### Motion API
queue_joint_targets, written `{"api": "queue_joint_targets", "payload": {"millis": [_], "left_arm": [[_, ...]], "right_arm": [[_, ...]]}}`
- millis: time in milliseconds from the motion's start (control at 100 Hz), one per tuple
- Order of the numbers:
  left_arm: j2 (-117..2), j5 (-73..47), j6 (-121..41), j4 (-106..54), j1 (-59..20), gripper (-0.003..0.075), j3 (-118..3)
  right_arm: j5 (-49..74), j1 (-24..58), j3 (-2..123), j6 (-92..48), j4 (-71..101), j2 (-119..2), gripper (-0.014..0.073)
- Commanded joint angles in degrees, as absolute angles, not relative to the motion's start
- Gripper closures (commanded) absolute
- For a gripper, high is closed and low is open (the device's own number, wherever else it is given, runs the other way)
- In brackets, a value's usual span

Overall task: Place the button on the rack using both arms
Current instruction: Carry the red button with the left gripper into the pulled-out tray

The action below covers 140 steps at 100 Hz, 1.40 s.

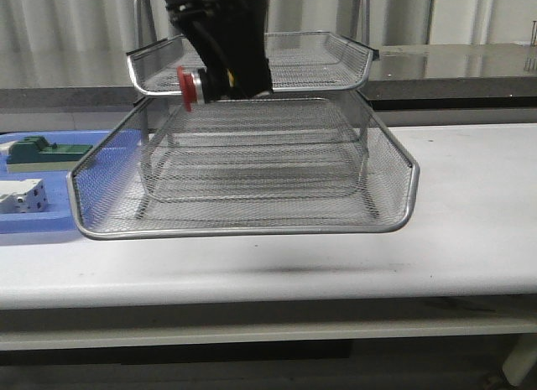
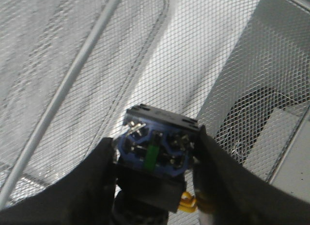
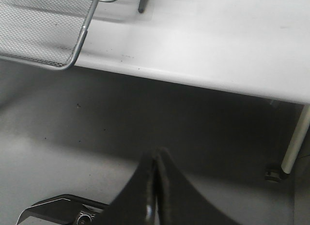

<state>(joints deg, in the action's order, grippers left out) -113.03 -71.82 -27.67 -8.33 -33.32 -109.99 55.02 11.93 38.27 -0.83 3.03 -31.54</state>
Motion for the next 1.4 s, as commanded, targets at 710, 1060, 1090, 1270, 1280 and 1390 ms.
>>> {"api": "queue_joint_targets", "payload": {"millis": [710, 1060, 1090, 1270, 1280, 1390], "left_arm": [[-114.34, -73.04, -27.69, -10.12, -36.16, 0.051, -111.54], [-114.34, -73.04, -27.69, -10.12, -36.16, 0.023, -111.54], [-114.34, -73.04, -27.69, -10.12, -36.16, 0.023, -111.54], [-114.21, -73.04, -27.69, -10.12, -36.16, 0.023, -111.84], [-114.21, -73.04, -27.69, -10.12, -36.16, 0.023, -111.84], [-112.93, -73.04, -27.58, -10.12, -36.16, 0.023, -112.07]], "right_arm": [[52.02, 11.7, 39.88, -0.94, 2.75, -31.68, 0.0653], [52.02, 11.7, 39.88, -0.94, 2.75, -31.68, 0.0653], [52.02, 11.7, 39.88, -0.94, 2.75, -31.68, 0.0653], [52.02, 11.7, 39.88, -0.94, 2.75, -31.68, 0.0653], [52.02, 11.7, 39.88, -0.94, 2.75, -31.68, 0.0653], [52.02, 11.7, 39.88, -0.94, 2.75, -31.68, 0.0653]]}}
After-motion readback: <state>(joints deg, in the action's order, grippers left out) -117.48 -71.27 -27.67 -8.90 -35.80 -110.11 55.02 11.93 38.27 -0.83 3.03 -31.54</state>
